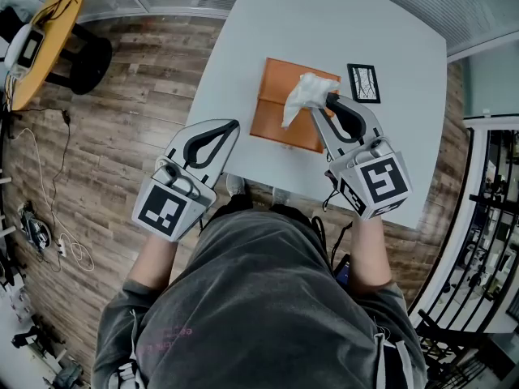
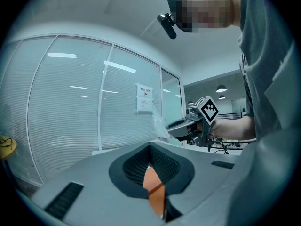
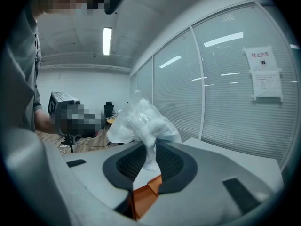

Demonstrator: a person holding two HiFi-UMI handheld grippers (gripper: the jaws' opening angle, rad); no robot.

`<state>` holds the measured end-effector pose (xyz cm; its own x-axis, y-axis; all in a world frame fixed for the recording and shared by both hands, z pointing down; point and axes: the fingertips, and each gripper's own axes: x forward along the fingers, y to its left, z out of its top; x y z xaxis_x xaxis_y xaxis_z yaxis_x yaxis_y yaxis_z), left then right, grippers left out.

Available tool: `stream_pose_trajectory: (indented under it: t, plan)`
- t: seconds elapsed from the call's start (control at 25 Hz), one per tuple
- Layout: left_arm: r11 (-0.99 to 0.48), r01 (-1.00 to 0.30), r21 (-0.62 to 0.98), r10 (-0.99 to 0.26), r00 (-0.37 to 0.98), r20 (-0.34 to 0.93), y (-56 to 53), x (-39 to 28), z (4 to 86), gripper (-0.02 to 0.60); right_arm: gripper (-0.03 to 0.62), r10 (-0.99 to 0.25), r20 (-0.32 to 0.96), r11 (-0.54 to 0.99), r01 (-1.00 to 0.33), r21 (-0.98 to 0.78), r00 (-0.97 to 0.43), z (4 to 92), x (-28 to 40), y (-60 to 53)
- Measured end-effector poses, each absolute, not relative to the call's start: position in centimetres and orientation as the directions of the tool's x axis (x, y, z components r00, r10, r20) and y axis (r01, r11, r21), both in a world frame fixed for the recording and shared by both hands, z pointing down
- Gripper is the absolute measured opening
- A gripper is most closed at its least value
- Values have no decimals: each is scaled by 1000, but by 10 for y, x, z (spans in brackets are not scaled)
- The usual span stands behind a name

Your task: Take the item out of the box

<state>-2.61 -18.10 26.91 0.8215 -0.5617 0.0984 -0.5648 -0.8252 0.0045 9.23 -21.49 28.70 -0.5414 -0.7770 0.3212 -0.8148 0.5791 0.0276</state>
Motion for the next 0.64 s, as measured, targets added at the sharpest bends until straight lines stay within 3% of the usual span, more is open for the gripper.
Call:
stream_pose_trajectory:
  t: [0.64]
  plan:
    - [-826, -564, 13, -560, 822, 104, -181, -26, 272, 7, 72, -773, 327, 579, -815, 13, -544, 291, 92, -215]
